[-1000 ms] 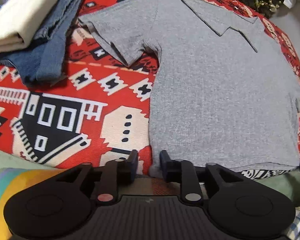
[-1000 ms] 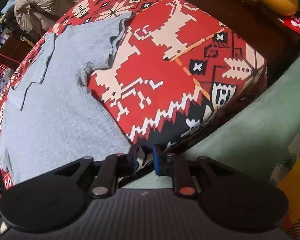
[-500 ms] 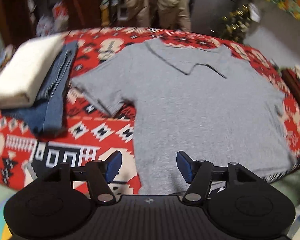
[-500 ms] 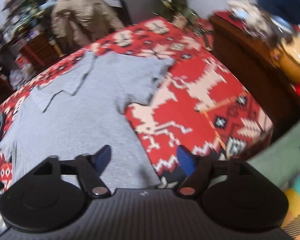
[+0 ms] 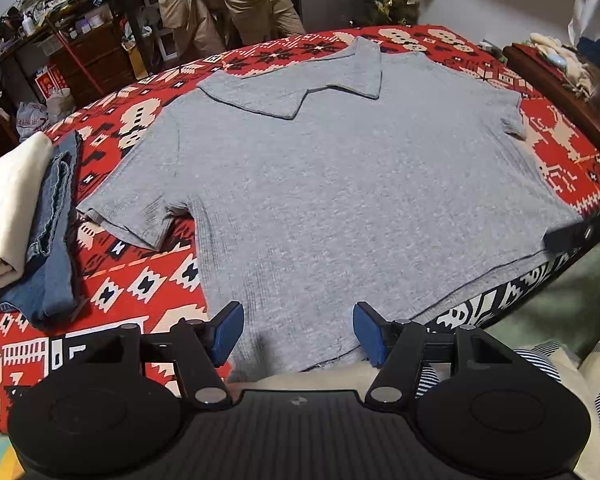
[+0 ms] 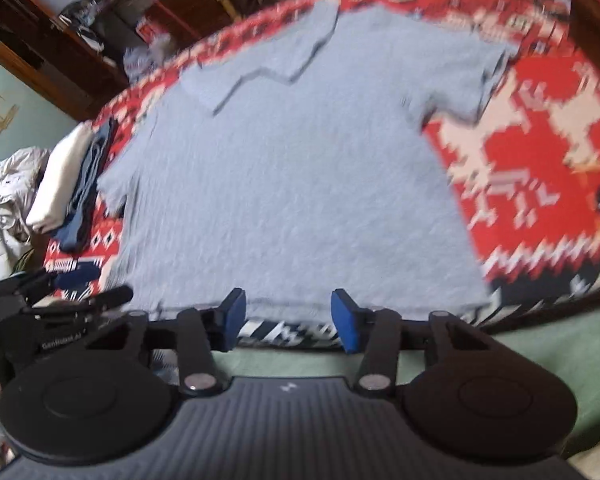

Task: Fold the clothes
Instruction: 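Move both open grippers around the bed to the shirt's side edge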

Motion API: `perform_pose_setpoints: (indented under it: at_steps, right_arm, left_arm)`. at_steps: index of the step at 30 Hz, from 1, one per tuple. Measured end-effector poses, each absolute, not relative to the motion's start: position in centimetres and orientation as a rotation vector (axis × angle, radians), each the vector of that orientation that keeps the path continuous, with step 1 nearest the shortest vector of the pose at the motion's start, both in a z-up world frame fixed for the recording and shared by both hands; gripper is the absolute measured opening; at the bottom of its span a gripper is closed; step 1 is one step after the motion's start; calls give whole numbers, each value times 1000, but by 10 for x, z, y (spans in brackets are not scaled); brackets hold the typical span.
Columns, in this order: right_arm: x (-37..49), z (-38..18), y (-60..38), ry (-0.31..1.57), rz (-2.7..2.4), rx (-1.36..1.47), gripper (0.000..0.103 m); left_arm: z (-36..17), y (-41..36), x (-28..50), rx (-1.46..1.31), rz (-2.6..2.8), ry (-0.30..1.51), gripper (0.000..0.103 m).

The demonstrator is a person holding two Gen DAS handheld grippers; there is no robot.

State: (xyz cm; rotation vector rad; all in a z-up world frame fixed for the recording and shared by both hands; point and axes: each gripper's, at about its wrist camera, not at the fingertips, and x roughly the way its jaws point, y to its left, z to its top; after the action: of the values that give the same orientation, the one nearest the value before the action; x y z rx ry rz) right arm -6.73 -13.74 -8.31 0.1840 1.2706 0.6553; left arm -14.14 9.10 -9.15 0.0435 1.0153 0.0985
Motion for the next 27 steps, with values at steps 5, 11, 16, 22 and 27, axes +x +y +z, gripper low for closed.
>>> perform_pose_setpoints:
  at_steps: [5, 11, 16, 22, 27]
  right_arm:
    - [-68, -94, -129, 1328, 680, 208, 52]
    - [-72, -78, -124, 1183, 582, 61, 57]
    - [-67, -47, -125, 960, 531, -47, 71]
    - [-60, -26, -116, 697, 450, -298, 102]
    - [-57, -31, -132, 659, 444, -235, 102]
  left_arm:
    - [-92, 88, -141, 57, 94, 1016, 60]
    - [-91, 85, -139, 76, 92, 1009, 60]
    - [-79, 76, -130, 136, 52, 952, 60]
    - [-62, 67, -118, 211, 39, 897, 63]
    - [-44, 62, -111, 269, 59, 847, 67]
